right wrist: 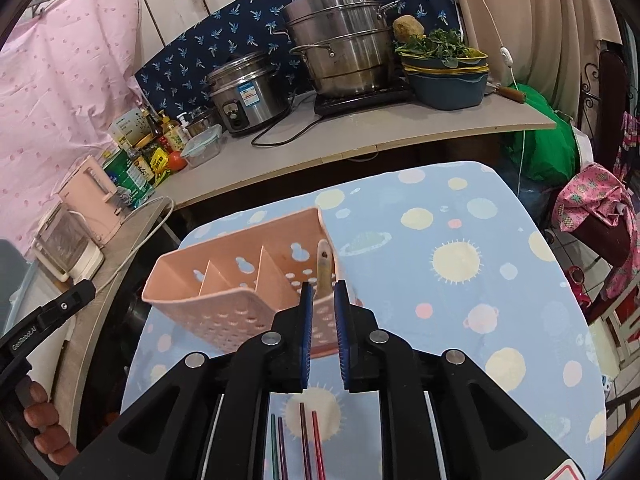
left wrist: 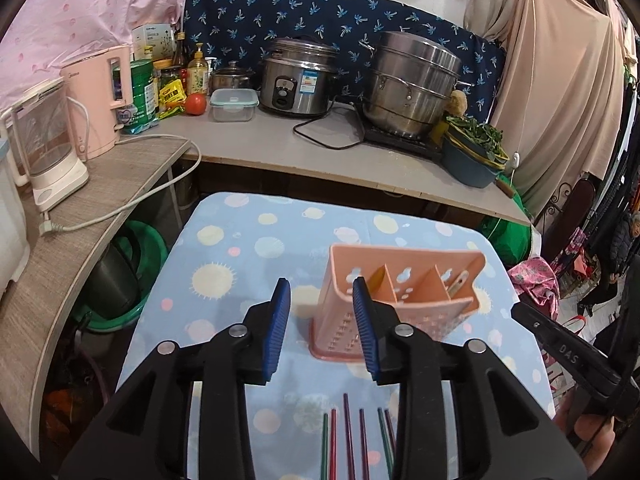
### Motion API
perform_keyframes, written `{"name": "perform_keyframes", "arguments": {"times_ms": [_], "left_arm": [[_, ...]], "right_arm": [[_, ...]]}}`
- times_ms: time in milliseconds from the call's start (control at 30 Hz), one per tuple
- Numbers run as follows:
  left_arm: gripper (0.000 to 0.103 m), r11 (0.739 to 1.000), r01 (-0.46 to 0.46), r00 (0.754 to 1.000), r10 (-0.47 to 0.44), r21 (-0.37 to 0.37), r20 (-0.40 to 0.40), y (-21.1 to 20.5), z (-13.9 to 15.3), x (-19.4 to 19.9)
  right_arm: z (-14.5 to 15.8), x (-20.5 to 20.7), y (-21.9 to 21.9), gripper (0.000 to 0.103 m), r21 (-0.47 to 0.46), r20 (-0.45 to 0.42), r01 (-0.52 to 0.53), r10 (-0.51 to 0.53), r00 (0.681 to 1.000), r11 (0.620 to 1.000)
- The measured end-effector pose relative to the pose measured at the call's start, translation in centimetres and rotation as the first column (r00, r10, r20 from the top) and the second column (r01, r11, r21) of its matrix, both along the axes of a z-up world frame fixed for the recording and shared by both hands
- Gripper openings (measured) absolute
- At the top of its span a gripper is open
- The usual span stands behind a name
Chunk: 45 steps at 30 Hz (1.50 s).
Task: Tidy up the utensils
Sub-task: 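Lower both spoons into the pink caddy and open both tools, then grasp a green chopstick with the left tool while the right tool grasps a red chopstick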
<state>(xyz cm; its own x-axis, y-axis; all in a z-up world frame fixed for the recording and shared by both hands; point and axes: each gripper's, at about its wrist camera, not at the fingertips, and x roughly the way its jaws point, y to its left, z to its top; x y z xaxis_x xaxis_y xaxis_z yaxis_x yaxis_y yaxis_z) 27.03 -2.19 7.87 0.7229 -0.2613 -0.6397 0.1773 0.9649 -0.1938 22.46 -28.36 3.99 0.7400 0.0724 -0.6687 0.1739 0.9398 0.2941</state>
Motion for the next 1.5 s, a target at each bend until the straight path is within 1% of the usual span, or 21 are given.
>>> {"name": "perform_keyframes", "arguments": {"times_ms": [67, 400, 533, 733, 800, 867, 1100, 1267, 1500], "left_arm": [[0.034, 1.000, -0.004, 1.000, 0.004, 0.007, -0.009, 0.4, -0.5, -1.1], [0.034, 0.999, 0.003, 0.997, 0.001, 0.051, -0.074, 1.4, -4.0, -6.8], [0.034, 0.998, 0.012, 0.995, -0.005, 0.068, -0.100, 1.7, -5.7, -9.1], [0.034, 0.995, 0.022, 0.988, -0.007, 0.100, -0.155, 2.3, -8.8, -12.2], [0.034, 0.994, 0.028, 0.985, -0.010, 0.104, -0.173, 2.5, -9.8, -13.0], [0.034, 0.993, 0.031, 0.983, -0.010, 0.110, -0.186, 2.6, -10.6, -13.8], [0.034, 0.991, 0.054, 0.973, -0.024, 0.122, -0.232, 2.7, -13.0, -16.3], [0.034, 0.991, 0.058, 0.968, -0.027, 0.119, -0.248, 2.8, -13.8, -17.3], [0.034, 0.992, 0.055, 0.966, -0.024, 0.113, -0.257, 2.8, -14.0, -17.8]], "right_arm": [[-0.3, -1.4, 0.3, 0.016, 0.005, -0.009, -0.003, 0.003, 1.000, 1.000], [-3.2, -8.8, 2.4, 0.017, -0.007, -0.087, -0.040, 0.039, 0.995, 0.999], [-4.8, -11.6, 3.5, 0.017, -0.025, -0.130, -0.065, 0.061, 0.990, 0.998], [-8.1, -15.1, 4.8, 0.017, -0.011, -0.209, -0.090, 0.086, 0.974, 0.996], [-9.1, -16.0, 5.3, 0.017, -0.004, -0.237, -0.100, 0.096, 0.967, 0.995], [-9.9, -16.8, 5.7, 0.017, -0.017, -0.255, -0.108, 0.100, 0.962, 0.994], [-11.7, -18.7, 6.3, 0.017, -0.029, -0.281, -0.114, 0.101, 0.954, 0.993], [-12.3, -19.2, 6.2, 0.017, -0.030, -0.291, -0.113, 0.100, 0.951, 0.993], [-12.7, -19.5, 6.5, 0.016, -0.029, -0.290, -0.130, 0.116, 0.950, 0.991]]}}
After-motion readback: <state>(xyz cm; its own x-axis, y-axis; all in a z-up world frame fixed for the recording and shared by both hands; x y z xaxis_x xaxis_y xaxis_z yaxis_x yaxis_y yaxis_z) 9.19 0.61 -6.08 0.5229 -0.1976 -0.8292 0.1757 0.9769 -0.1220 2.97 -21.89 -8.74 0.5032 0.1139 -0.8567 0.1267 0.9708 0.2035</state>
